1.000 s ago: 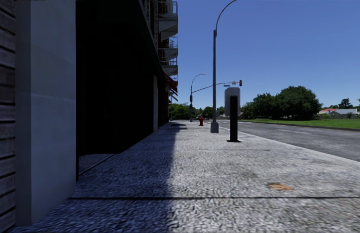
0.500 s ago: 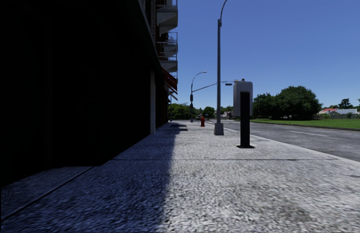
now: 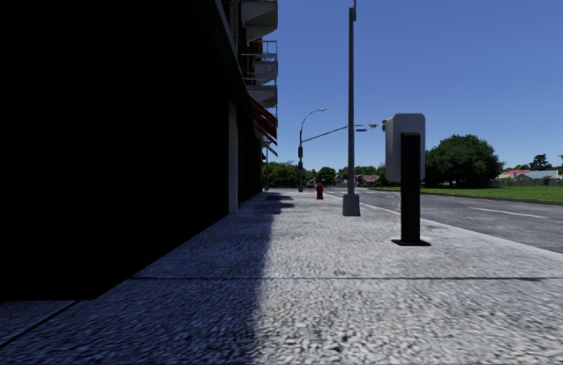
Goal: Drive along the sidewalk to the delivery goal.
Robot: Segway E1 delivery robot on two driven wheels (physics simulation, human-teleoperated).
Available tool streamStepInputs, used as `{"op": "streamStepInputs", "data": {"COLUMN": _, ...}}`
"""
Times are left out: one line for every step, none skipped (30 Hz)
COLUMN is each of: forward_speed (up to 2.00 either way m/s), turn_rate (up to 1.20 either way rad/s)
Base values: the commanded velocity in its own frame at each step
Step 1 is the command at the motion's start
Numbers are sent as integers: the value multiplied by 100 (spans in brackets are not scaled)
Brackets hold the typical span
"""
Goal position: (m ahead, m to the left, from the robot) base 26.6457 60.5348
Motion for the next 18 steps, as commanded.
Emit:
{"op": "streamStepInputs", "data": {"forward_speed": 200, "turn_rate": 0}}
{"op": "streamStepInputs", "data": {"forward_speed": 200, "turn_rate": 0}}
{"op": "streamStepInputs", "data": {"forward_speed": 200, "turn_rate": 0}}
{"op": "streamStepInputs", "data": {"forward_speed": 200, "turn_rate": 0}}
{"op": "streamStepInputs", "data": {"forward_speed": 200, "turn_rate": 0}}
{"op": "streamStepInputs", "data": {"forward_speed": 200, "turn_rate": 0}}
{"op": "streamStepInputs", "data": {"forward_speed": 200, "turn_rate": 0}}
{"op": "streamStepInputs", "data": {"forward_speed": 200, "turn_rate": 0}}
{"op": "streamStepInputs", "data": {"forward_speed": 200, "turn_rate": 0}}
{"op": "streamStepInputs", "data": {"forward_speed": 200, "turn_rate": 0}}
{"op": "streamStepInputs", "data": {"forward_speed": 200, "turn_rate": 0}}
{"op": "streamStepInputs", "data": {"forward_speed": 200, "turn_rate": 0}}
{"op": "streamStepInputs", "data": {"forward_speed": 200, "turn_rate": 0}}
{"op": "streamStepInputs", "data": {"forward_speed": 200, "turn_rate": 0}}
{"op": "streamStepInputs", "data": {"forward_speed": 200, "turn_rate": 0}}
{"op": "streamStepInputs", "data": {"forward_speed": 200, "turn_rate": 0}}
{"op": "streamStepInputs", "data": {"forward_speed": 200, "turn_rate": 0}}
{"op": "streamStepInputs", "data": {"forward_speed": 200, "turn_rate": 0}}
